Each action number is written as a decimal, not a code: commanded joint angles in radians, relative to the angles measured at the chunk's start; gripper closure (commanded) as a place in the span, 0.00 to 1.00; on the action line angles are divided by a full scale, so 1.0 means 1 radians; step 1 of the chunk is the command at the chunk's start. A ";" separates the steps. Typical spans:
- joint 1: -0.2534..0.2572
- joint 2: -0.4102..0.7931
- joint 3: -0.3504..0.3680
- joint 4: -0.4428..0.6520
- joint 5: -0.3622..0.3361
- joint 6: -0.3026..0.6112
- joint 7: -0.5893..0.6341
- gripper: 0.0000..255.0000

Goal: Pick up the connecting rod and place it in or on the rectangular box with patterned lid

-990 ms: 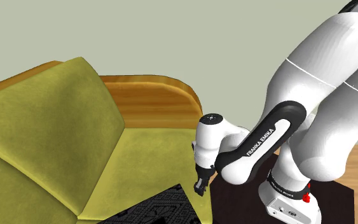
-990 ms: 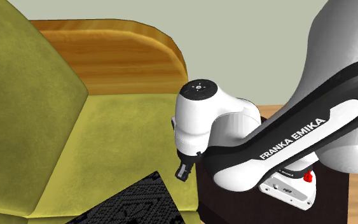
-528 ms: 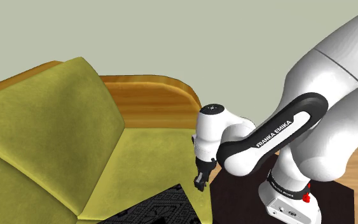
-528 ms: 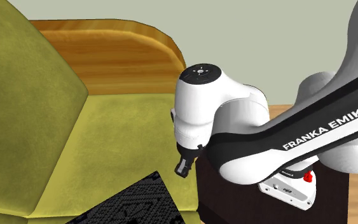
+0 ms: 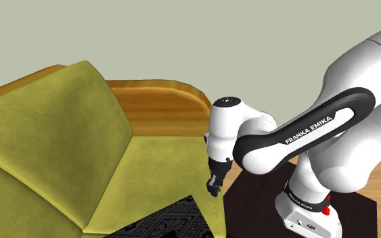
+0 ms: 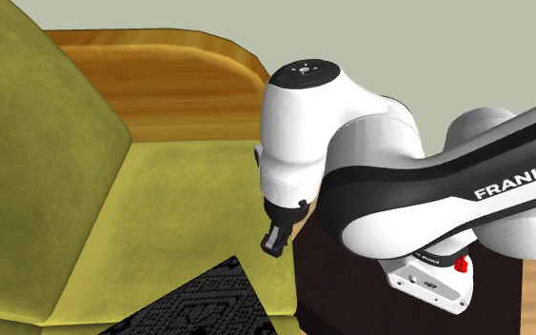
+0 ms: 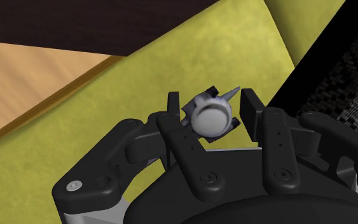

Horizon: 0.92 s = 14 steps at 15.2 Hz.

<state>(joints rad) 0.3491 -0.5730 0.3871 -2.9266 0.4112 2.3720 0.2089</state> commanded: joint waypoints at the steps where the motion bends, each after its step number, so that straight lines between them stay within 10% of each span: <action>1: -0.002 -0.032 -0.008 0.010 -0.008 -0.043 0.003 1.00; 14: -0.015 -0.174 -0.054 0.112 -0.062 -0.285 0.027 1.00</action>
<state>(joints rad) 0.3336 -0.7390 0.3348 -2.8230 0.3516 2.1041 0.2330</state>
